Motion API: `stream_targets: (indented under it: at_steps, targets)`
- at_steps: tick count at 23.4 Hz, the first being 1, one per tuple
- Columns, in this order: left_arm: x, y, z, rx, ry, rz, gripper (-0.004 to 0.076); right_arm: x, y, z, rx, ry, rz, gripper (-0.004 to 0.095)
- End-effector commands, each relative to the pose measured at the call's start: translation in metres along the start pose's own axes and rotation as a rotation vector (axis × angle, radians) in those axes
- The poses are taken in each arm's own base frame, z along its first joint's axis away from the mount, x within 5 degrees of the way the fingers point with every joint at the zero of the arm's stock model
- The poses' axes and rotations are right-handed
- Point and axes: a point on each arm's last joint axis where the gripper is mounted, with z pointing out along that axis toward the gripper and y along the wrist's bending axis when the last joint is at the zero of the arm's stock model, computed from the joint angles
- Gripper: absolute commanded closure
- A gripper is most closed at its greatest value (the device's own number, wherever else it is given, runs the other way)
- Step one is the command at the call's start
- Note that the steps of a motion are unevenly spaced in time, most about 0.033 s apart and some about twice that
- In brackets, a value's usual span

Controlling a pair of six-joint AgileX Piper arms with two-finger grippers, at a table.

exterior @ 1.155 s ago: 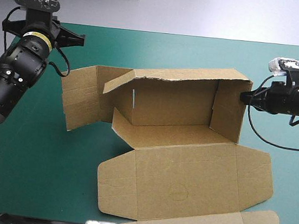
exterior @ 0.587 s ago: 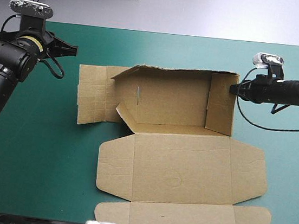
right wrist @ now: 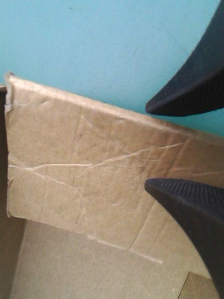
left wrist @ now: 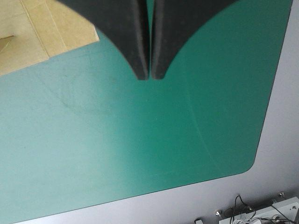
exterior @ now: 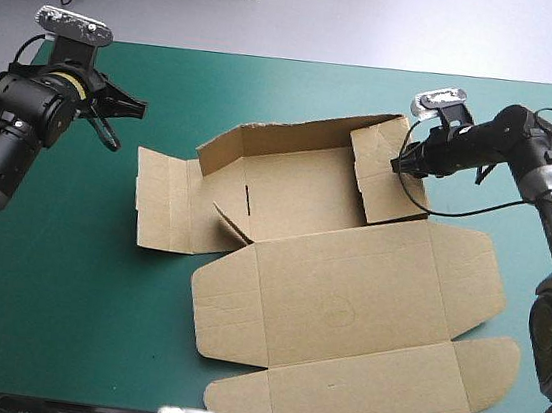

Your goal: Fold the box

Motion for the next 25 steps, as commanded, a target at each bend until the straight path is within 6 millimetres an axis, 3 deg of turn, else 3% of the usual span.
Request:
stream_targets:
  at_steps: [1,7,13,18,25]
  targets:
    - [-0.013,0.006,-0.019,-0.006,-0.099,-0.006,0.0725,-0.026,0.006,-0.036,0.04,-0.125,-0.045,0.0478]
    - [-0.005,0.007,-0.019,-0.018,-0.01,-0.007,0.0725,-0.055,0.013,-0.078,0.06,-0.193,-0.057,0.0479]
    - [0.012,0.003,-0.02,0.021,0.178,-0.054,0.0726,-0.061,0.017,-0.119,0.124,-0.084,-0.043,0.0479]
    - [0.026,-0.001,-0.025,0.056,0.339,-0.085,0.0726,-0.057,0.015,-0.115,0.129,-0.043,0.01,0.0479]
    - [0.03,-0.008,-0.027,0.123,0.396,-0.127,0.0726,-0.057,0.006,-0.08,0.066,0.007,0.066,0.048]
